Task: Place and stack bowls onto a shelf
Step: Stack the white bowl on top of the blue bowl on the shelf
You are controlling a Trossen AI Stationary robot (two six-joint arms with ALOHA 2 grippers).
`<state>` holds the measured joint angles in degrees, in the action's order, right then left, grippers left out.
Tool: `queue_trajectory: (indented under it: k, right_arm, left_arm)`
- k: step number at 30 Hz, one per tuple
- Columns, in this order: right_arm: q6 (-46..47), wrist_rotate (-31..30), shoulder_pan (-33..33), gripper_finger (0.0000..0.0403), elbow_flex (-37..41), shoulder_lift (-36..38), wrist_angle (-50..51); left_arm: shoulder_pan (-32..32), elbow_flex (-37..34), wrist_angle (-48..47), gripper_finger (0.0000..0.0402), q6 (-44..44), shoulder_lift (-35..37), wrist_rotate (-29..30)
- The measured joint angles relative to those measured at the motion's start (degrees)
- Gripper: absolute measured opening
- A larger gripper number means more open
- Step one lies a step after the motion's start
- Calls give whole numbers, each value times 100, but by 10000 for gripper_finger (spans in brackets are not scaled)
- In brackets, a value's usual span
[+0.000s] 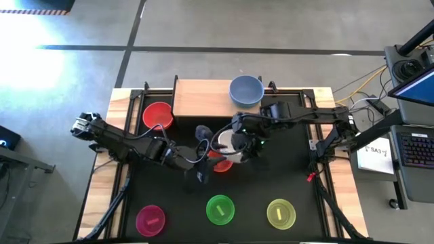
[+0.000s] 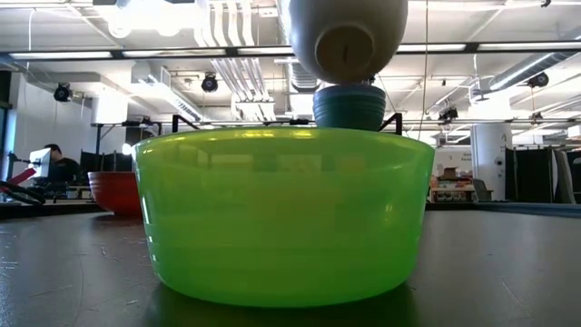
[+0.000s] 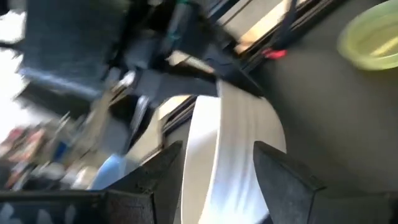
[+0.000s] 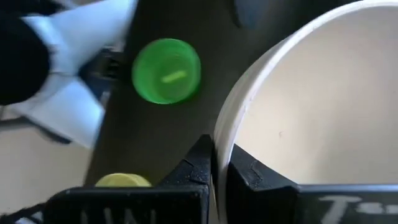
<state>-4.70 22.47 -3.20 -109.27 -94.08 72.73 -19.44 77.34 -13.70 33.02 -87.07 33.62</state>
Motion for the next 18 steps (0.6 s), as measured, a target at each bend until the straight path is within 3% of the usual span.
queue_trajectory:
  k: [5,10,15,18]
  right_arm:
    - [61,-991,31,8,-318,17,391]
    - [-191,-2221,31,8,-865,29,485]
    - [-417,-3854,231,8,-1086,33,498]
    - [-428,-4045,543,8,-1057,33,536]
  left_arm:
    - [-4,0,-284,176,-385,0,1319]
    - [9,0,-561,176,-1441,0,2424]
    - [7,-2,-943,176,-2168,0,2748]
    - [7,-2,-1085,176,-2382,0,2752]
